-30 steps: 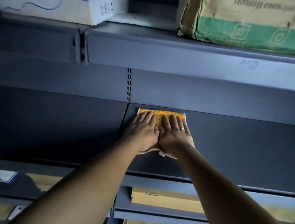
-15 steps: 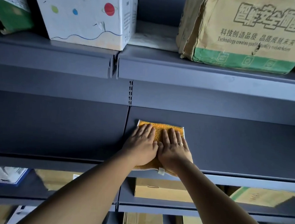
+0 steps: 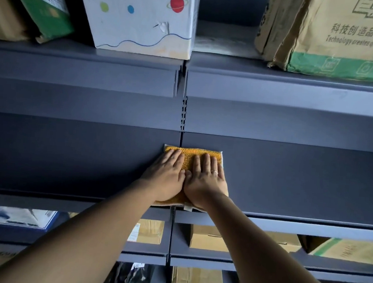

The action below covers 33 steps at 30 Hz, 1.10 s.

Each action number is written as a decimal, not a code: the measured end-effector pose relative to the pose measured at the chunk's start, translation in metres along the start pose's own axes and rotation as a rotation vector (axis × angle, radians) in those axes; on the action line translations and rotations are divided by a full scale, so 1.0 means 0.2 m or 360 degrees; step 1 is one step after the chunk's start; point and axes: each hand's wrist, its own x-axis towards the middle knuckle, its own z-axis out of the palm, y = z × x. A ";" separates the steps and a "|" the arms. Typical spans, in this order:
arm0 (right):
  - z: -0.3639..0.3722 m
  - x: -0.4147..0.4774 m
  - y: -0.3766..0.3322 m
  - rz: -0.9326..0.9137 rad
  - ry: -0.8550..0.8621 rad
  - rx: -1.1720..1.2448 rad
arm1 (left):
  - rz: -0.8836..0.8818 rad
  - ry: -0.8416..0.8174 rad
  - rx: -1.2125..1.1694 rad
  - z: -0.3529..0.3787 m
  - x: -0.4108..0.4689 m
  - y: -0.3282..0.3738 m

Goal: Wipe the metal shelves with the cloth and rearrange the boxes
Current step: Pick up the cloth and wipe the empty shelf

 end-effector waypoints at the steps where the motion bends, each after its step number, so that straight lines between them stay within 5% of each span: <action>1: 0.00 0.00 0.00 -0.0001 0.0003 0.0005 | -0.0002 -0.0001 -0.0009 0.00 0.00 0.00; 14: -0.02 0.36 0.03 -0.0012 0.0047 0.0015 | 0.0023 0.0005 0.0011 -0.05 0.33 -0.10; 20: -0.04 0.53 0.04 -0.0038 0.0021 -0.0005 | 0.0262 0.0264 0.0455 -0.13 0.47 -0.09; 24: -0.05 0.59 0.06 -0.0058 0.0021 -0.0017 | 0.0124 0.0133 0.0043 -0.12 0.52 -0.05; 28: -0.05 0.60 0.07 -0.0059 0.0038 -0.0020 | -0.0002 0.0323 -0.0333 -0.07 0.54 -0.08; 33: -0.05 0.60 0.07 -0.0049 0.0037 -0.0052 | 0.0021 0.0212 -0.0230 -0.08 0.52 -0.13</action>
